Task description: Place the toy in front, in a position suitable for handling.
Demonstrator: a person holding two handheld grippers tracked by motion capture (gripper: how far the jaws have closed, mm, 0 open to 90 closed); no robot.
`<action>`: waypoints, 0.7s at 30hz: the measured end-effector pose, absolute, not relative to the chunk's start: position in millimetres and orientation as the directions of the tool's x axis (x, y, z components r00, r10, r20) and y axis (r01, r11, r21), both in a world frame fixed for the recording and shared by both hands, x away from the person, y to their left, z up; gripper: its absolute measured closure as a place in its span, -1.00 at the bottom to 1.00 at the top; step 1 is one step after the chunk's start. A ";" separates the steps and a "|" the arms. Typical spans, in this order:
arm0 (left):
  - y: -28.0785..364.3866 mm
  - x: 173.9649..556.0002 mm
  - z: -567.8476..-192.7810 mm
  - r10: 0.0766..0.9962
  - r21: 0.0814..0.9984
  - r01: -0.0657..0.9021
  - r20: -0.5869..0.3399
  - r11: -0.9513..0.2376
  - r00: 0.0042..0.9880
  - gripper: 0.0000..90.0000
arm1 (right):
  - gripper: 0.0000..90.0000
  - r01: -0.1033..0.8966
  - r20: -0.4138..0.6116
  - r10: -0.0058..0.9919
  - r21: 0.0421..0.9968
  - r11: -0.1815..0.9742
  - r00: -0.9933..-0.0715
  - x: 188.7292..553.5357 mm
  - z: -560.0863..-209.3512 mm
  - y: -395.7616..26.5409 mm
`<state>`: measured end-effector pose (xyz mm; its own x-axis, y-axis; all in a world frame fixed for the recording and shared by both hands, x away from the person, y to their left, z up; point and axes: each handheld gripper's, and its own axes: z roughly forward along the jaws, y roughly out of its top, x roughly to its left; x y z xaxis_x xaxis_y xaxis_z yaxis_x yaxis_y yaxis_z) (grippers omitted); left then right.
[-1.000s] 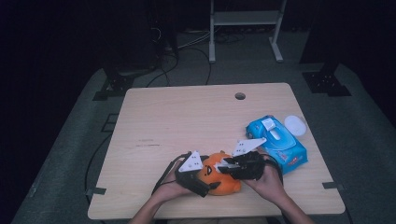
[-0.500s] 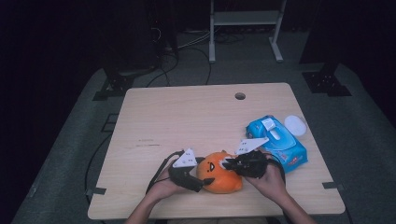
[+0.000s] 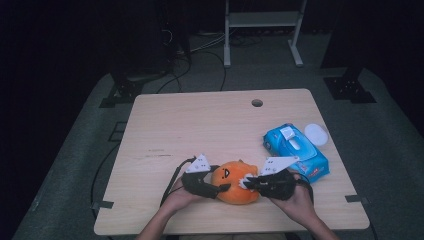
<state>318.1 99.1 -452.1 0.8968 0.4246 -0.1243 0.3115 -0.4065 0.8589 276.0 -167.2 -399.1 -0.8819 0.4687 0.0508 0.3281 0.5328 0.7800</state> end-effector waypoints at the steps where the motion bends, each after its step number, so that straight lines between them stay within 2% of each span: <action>1: 100.2 318.9 -452.4 0.426 0.859 0.319 -0.134 -0.401 0.895 -0.45 | 0.84 0.315 0.039 0.460 0.781 0.540 -0.887 274.5 -398.2 -164.3; 5: 101.9 319.1 -451.6 0.421 0.862 0.325 -0.148 -0.388 0.895 -0.50 | 0.84 0.313 0.026 0.473 0.782 0.539 -0.881 277.5 -400.5 -168.4; 6: 102.4 315.7 -444.5 0.388 0.891 0.270 -0.119 -0.364 0.914 -0.59 | 0.84 0.333 0.036 0.494 0.781 0.528 -0.869 280.6 -402.0 -173.6; 8: 100.0 312.3 -439.5 0.365 0.907 0.219 -0.079 -0.361 0.927 -0.62 | 0.84 0.359 0.064 0.514 0.789 0.498 -0.855 286.1 -404.7 -181.2; 9: 100.0 312.3 -439.5 0.365 0.907 0.219 -0.079 -0.361 0.927 -0.62 | 0.84 0.359 0.064 0.514 0.789 0.498 -0.855 286.1 -404.7 -181.2; 10: 95.7 311.4 -441.4 0.368 0.899 0.191 -0.037 -0.393 0.929 -0.59 | 0.84 0.371 0.074 0.528 0.793 0.483 -0.846 289.7 -406.3 -183.3; 11: 94.5 311.8 -443.5 0.377 0.896 0.190 -0.027 -0.402 0.926 -0.51 | 0.84 0.372 0.079 0.529 0.797 0.476 -0.845 291.1 -406.9 -182.6; 14: 98.0 315.6 -445.6 0.407 0.889 0.233 -0.059 -0.394 0.912 -0.31 | 0.84 0.345 0.053 0.519 0.803 0.486 -0.853 286.1 -404.0 -175.2; 17: 102.1 318.9 -447.7 0.417 0.887 0.269 -0.097 -0.376 0.904 -0.29 | 0.84 0.308 0.031 0.482 0.805 0.506 -0.875 277.5 -400.1 -169.9; 21: 105.8 323.3 -449.7 0.430 0.885 0.308 -0.141 -0.349 0.892 -0.28 | 0.84 0.325 0.026 0.512 0.799 0.505 -0.858 277.5 -402.0 -181.8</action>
<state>323.3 105.8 -449.7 0.8919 0.4298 -0.1407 0.3080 -0.3494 0.8849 277.5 -181.8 -402.0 -0.8583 0.5124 0.0256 0.3254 0.5051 0.7994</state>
